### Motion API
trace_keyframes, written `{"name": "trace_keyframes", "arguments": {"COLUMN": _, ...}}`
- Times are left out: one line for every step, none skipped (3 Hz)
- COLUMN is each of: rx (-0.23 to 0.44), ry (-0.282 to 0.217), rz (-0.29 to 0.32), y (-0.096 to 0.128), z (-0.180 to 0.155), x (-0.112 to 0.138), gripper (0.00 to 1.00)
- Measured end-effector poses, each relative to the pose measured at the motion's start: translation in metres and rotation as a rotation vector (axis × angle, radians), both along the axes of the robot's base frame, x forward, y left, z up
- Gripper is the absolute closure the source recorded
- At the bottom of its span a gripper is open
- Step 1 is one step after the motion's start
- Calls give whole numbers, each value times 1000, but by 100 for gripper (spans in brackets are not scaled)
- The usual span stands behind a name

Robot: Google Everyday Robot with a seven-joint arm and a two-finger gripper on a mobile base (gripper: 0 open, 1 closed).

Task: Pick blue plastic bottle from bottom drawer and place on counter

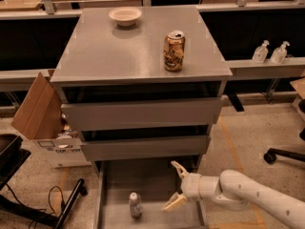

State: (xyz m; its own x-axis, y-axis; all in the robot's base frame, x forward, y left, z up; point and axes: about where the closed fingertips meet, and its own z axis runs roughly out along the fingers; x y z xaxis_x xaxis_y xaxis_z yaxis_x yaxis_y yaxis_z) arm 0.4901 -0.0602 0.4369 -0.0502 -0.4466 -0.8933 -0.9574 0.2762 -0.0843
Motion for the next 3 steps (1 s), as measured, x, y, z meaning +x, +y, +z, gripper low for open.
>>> {"name": "trace_keyframes", "arguments": {"rx": 46, "ry": 30, "rz": 21, "y": 34, "z": -56, "x": 5, "gripper": 0}}
{"name": "trace_keyframes", "arguments": {"rx": 88, "ry": 48, "rz": 74, "y": 75, "z": -122, "x": 12, "gripper": 0}}
{"name": "trace_keyframes", "arguments": {"rx": 92, "ry": 65, "rz": 120, "y": 109, "z": -172, "x": 12, "gripper": 0}}
